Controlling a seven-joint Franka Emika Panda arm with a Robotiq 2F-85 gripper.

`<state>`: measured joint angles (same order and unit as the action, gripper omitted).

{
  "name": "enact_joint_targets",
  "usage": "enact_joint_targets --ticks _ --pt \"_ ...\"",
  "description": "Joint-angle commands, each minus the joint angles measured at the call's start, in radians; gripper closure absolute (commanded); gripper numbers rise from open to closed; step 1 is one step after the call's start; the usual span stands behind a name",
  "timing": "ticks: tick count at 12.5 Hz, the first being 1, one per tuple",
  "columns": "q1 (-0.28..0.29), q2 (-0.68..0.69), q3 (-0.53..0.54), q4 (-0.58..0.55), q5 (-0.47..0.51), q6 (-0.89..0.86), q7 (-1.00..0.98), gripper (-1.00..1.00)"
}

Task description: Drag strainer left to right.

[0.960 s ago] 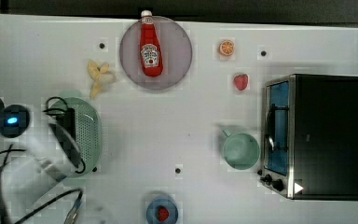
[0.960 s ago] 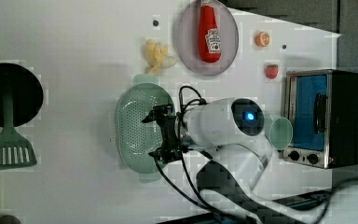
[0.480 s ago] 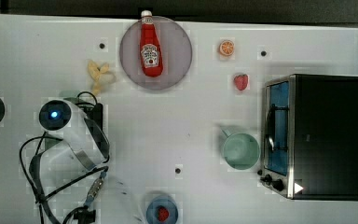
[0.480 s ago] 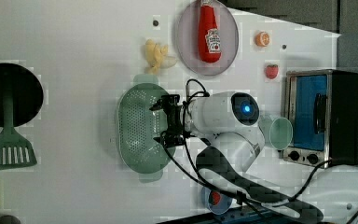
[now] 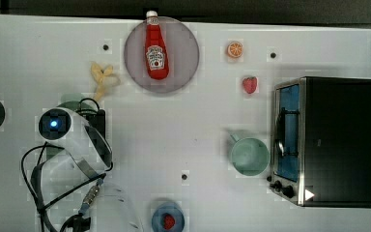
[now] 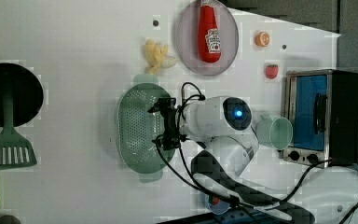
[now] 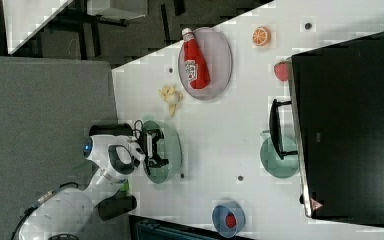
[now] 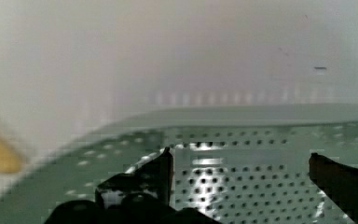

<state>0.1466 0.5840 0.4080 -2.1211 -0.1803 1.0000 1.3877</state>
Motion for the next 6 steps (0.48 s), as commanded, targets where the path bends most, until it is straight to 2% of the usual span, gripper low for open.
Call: enact_joint_targets --ticks 1,6 --pt "0.005 -0.044 -0.042 -0.002 -0.005 -0.014 0.023 -1.0" --pt "-0.045 -0.111 -0.055 -0.08 -0.005 -0.013 -0.034 -1.0"
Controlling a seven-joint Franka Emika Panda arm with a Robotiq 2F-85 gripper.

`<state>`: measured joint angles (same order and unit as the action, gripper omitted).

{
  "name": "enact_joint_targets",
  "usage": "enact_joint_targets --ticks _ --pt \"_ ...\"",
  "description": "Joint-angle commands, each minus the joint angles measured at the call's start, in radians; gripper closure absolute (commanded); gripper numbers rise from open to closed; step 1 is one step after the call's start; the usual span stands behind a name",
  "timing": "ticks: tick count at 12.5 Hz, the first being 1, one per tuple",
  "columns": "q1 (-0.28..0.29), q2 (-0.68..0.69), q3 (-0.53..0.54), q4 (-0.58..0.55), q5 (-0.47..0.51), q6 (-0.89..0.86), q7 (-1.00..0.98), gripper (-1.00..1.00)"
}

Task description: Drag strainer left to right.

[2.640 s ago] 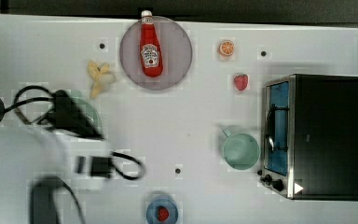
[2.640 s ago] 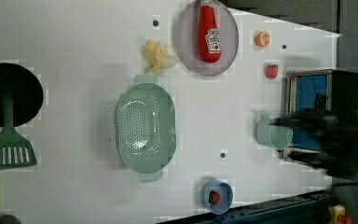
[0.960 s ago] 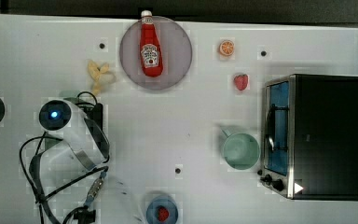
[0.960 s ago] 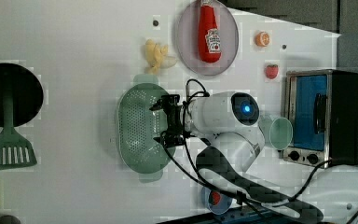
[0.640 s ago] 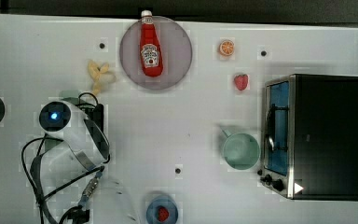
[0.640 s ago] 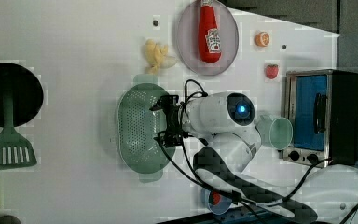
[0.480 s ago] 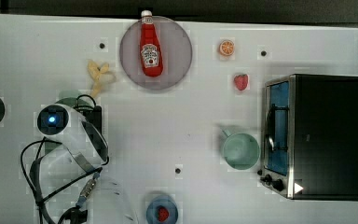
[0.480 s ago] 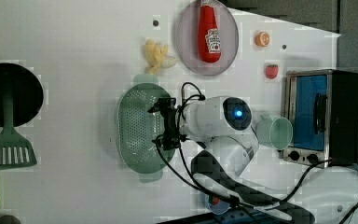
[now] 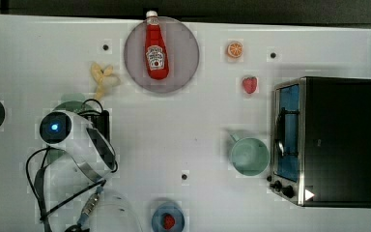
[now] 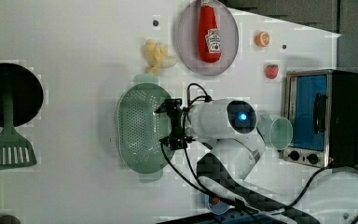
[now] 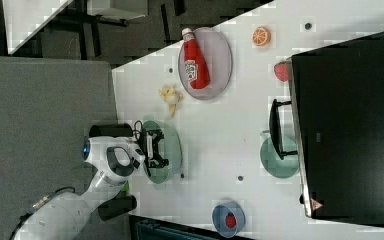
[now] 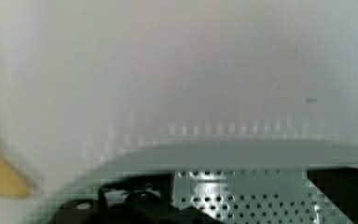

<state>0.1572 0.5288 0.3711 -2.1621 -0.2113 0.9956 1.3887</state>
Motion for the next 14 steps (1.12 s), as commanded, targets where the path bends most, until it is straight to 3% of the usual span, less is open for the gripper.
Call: enact_joint_targets --ticks 1,8,14 --pt "-0.068 -0.064 -0.023 -0.051 0.026 -0.009 -0.075 -1.0" --pt "-0.14 -0.109 -0.072 -0.115 0.026 -0.008 -0.151 -1.0" --pt "-0.191 -0.138 -0.145 -0.146 0.026 -0.005 -0.326 -1.0"
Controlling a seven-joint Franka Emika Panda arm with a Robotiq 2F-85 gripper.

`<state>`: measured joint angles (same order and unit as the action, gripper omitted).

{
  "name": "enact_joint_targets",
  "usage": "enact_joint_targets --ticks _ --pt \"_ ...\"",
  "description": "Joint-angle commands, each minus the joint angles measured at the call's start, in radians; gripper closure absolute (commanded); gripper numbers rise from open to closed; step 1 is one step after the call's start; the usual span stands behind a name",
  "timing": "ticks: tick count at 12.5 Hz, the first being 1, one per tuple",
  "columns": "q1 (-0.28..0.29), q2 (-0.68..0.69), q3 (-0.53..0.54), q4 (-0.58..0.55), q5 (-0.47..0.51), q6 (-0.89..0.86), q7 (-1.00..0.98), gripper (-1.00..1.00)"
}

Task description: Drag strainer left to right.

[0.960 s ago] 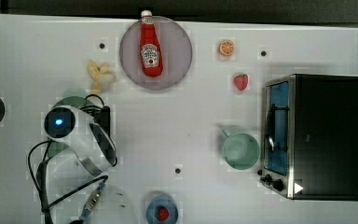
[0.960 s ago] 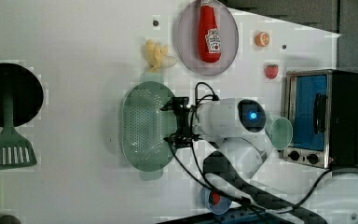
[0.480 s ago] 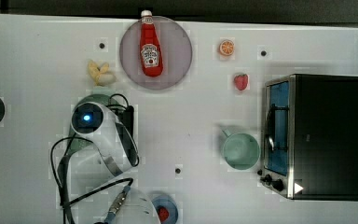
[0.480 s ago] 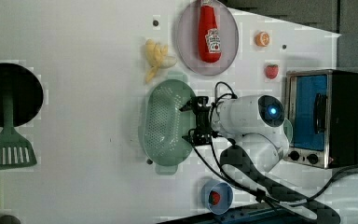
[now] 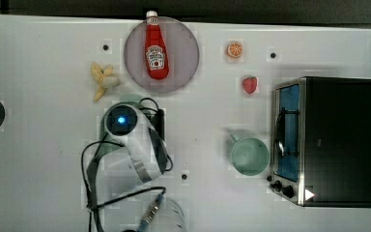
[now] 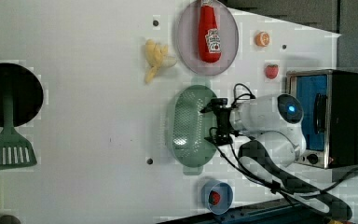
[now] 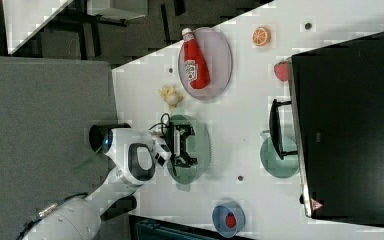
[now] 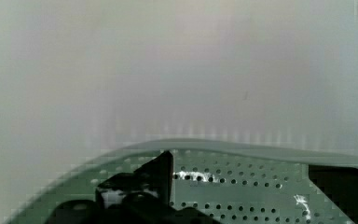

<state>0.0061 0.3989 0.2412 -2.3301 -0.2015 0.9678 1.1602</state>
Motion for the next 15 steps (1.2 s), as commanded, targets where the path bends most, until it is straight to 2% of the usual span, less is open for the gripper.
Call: enact_joint_targets --ticks 1,15 --pt "-0.044 -0.014 -0.03 0.017 0.016 0.023 -0.103 -1.0" --pt "-0.059 -0.025 -0.258 -0.008 0.016 0.073 -0.346 -1.0"
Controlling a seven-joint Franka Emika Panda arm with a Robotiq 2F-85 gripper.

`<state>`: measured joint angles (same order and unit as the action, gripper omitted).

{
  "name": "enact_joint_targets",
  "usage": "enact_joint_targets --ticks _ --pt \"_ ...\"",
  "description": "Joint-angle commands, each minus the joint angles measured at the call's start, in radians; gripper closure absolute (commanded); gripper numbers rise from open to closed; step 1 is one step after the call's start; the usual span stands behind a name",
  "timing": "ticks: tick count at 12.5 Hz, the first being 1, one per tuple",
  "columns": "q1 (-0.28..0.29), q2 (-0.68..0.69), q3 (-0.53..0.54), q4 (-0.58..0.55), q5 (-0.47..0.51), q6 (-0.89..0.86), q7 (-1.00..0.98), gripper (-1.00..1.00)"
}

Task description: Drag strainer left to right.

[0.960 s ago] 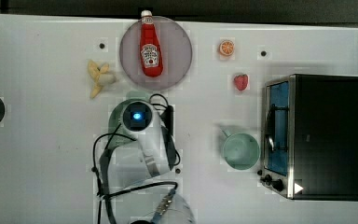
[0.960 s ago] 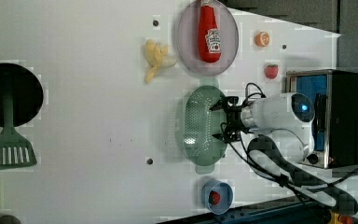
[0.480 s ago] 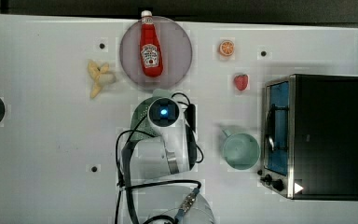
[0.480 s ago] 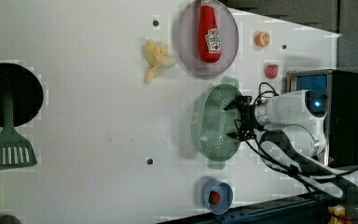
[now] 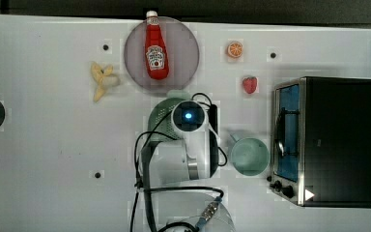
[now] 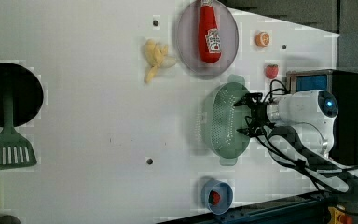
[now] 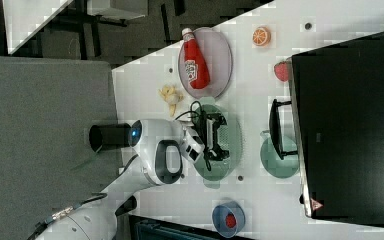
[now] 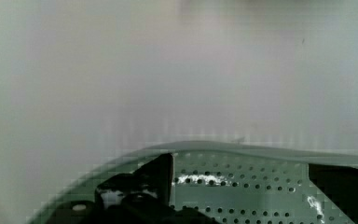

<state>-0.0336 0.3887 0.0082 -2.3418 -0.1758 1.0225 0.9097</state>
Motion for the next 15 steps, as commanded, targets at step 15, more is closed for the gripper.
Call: enact_joint_targets --ticks 15 --pt "-0.018 -0.318 -0.079 0.019 -0.005 -0.17 -0.597 -1.0"
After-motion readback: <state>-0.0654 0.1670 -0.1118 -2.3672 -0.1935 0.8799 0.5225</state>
